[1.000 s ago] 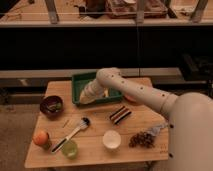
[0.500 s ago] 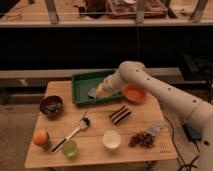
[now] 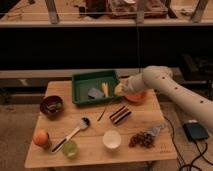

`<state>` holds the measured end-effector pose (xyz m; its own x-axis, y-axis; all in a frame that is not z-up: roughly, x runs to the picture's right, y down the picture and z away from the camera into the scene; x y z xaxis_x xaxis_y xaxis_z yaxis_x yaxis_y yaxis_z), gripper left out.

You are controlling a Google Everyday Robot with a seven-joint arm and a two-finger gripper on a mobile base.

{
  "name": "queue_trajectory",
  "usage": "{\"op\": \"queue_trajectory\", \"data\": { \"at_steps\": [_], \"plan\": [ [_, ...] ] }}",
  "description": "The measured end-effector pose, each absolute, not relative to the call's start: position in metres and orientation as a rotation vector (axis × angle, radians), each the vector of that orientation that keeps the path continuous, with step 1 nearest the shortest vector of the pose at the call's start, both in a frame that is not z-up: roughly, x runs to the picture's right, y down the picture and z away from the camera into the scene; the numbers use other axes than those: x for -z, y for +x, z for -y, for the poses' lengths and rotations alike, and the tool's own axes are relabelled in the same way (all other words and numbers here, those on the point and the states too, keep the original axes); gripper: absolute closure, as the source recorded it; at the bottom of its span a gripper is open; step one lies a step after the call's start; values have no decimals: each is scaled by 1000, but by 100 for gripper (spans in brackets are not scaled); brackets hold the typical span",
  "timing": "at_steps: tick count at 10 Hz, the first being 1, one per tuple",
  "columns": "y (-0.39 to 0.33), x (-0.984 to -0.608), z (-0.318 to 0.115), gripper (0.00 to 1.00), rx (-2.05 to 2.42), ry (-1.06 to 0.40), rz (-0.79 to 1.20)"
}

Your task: Place fork in paper cup

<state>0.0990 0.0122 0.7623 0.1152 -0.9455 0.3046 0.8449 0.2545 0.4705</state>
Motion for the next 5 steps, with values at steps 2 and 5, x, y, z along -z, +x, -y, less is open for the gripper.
{"op": "queue_trajectory", "data": {
  "at_steps": [2,5],
  "plan": [
    [133,-757,-15,100,1356,217,557],
    [151,-745,-11,100,1430,268,555]
  ]
}}
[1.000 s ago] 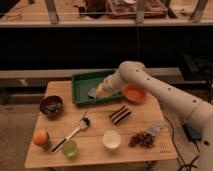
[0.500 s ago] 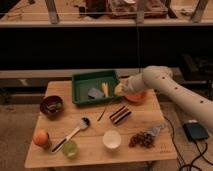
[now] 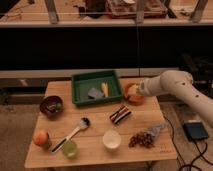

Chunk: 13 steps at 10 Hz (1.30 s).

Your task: Place fork in paper cup

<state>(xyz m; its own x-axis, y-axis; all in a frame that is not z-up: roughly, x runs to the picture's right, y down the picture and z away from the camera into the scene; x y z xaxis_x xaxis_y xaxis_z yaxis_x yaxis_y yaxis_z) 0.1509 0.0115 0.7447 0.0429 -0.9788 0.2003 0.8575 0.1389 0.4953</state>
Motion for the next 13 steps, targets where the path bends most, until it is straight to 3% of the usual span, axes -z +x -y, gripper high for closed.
{"op": "queue_trajectory", "data": {
  "at_steps": [6,13],
  "plan": [
    [139,-723,-15,100,1626,511,727],
    [131,-710,-31,100,1651,535,675]
  ]
}}
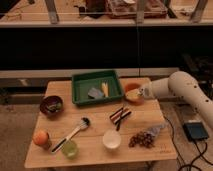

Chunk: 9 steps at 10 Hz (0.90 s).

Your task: Place fork in paper cup

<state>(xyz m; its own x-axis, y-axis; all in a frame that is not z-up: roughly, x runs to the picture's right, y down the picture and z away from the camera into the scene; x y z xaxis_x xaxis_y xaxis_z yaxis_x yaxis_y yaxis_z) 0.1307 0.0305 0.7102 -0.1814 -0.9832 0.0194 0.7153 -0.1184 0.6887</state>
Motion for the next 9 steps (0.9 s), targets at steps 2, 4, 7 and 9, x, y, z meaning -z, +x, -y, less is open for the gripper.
{"op": "queue_trajectory", "data": {
  "at_steps": [2,4,7,9],
  "plan": [
    [130,-711,-39,100,1662,554,638],
    [120,-712,-45,100,1682,584,614],
    [107,-708,-53,100,1732,650,599],
    [102,-704,-59,100,1770,697,592]
  ]
}}
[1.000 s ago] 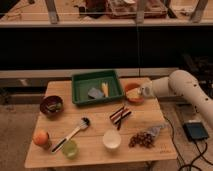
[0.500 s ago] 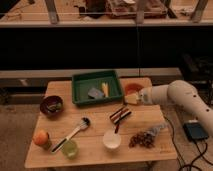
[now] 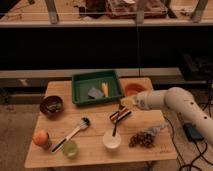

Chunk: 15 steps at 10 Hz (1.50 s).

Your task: Place fork in paper cup

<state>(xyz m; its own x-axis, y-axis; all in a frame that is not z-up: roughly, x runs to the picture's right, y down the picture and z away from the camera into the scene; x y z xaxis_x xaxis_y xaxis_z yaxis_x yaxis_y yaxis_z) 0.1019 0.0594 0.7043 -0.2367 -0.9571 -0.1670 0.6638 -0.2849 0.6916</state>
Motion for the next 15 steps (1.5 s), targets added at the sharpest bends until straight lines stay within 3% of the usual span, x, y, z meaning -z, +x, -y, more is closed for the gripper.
{"op": "queue_trajectory", "data": {
  "at_steps": [8,9,13,14,15],
  "plan": [
    [85,-705,-99,99,1853,778,607],
    [82,-705,-101,94,1859,781,609],
    [73,-697,-110,54,1878,790,619],
    [72,-696,-110,47,1880,792,619],
    [70,-696,-109,46,1881,793,621]
  ]
}}
